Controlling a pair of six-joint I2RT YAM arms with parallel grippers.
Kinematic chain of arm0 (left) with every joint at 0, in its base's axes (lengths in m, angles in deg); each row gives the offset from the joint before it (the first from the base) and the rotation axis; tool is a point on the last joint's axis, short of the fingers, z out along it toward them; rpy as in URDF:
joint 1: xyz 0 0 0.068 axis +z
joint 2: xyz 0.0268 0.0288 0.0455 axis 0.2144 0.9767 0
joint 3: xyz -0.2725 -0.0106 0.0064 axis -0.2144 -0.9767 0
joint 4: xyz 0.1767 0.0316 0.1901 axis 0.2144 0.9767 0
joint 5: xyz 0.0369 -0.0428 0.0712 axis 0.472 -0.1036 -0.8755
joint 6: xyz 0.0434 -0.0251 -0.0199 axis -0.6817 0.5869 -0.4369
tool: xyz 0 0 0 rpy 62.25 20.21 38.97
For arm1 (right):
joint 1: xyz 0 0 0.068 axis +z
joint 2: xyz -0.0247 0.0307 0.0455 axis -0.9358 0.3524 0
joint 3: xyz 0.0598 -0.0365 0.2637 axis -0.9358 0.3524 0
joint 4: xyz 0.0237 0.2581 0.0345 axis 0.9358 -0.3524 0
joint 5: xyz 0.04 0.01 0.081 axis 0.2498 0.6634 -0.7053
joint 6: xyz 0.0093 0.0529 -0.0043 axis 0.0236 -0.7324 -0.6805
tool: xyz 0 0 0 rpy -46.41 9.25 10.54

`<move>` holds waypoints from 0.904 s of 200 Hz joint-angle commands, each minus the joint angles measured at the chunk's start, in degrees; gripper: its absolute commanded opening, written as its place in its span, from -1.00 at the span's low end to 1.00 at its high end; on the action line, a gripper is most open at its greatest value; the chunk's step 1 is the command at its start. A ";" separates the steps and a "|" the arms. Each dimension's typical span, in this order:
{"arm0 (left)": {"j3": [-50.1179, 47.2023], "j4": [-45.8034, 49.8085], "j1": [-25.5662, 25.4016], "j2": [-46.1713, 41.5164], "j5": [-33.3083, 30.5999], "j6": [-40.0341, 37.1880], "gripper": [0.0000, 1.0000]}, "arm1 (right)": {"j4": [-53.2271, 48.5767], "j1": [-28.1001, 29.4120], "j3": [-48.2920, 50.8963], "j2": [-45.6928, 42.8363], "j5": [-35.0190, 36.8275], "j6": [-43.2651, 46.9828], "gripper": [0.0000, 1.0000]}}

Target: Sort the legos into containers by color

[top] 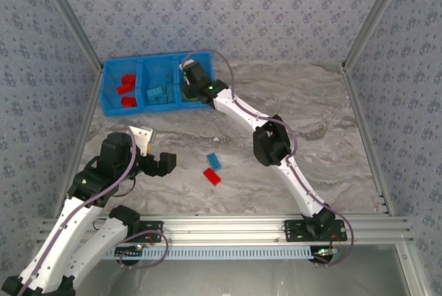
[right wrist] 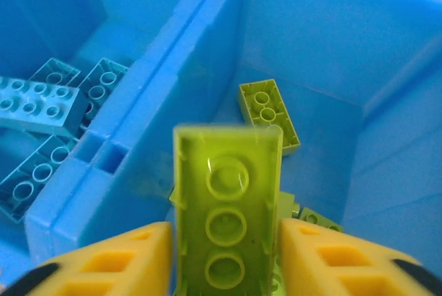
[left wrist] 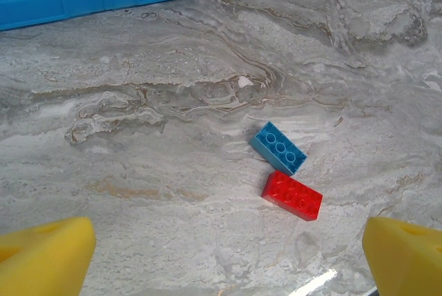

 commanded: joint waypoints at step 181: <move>4.31 -11.47 -23.12 22.14 -19.63 32.91 0.98 | -7.35 11.19 83.87 -86.48 -8.32 -18.12 0.59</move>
